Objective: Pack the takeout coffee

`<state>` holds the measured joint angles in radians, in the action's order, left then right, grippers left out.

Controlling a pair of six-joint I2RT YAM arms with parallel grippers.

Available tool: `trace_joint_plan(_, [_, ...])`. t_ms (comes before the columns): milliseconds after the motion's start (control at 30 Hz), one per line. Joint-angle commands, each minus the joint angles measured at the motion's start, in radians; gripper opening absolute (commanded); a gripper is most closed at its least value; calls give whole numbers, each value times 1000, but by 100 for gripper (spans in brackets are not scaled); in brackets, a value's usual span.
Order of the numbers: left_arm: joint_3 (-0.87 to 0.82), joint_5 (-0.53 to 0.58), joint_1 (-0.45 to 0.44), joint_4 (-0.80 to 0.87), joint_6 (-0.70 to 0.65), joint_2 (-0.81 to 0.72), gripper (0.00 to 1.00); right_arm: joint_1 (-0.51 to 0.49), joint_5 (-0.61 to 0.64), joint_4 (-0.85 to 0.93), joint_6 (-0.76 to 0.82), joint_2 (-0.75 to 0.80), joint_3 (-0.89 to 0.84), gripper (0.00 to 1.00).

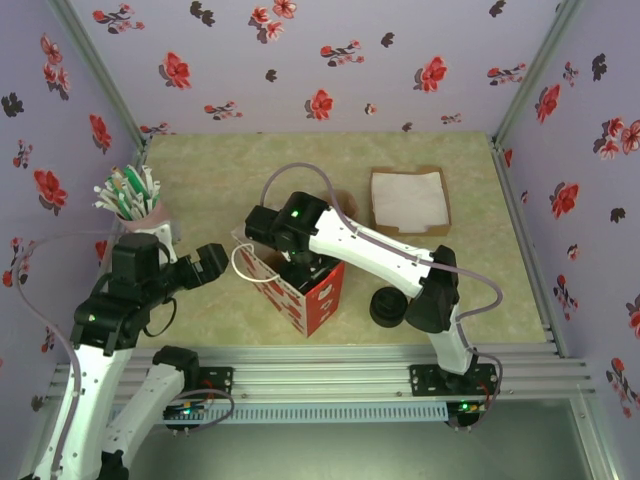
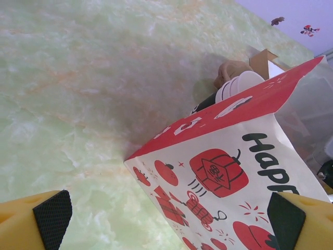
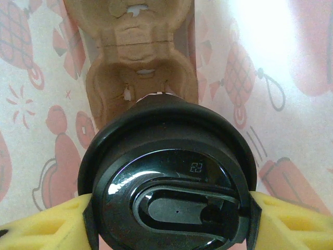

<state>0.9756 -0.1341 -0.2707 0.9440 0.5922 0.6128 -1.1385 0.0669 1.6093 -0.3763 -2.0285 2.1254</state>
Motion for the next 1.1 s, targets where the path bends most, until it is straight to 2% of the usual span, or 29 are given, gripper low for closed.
trace_joint_plan(0, [24, 27, -5, -5, -24, -16, 99, 6, -12, 13, -5, 43, -12, 66])
trace_joint_plan(1067, [-18, 42, -5, -19, -27, -25, 99, 19, -38, -96, -1, 81, -111, 66])
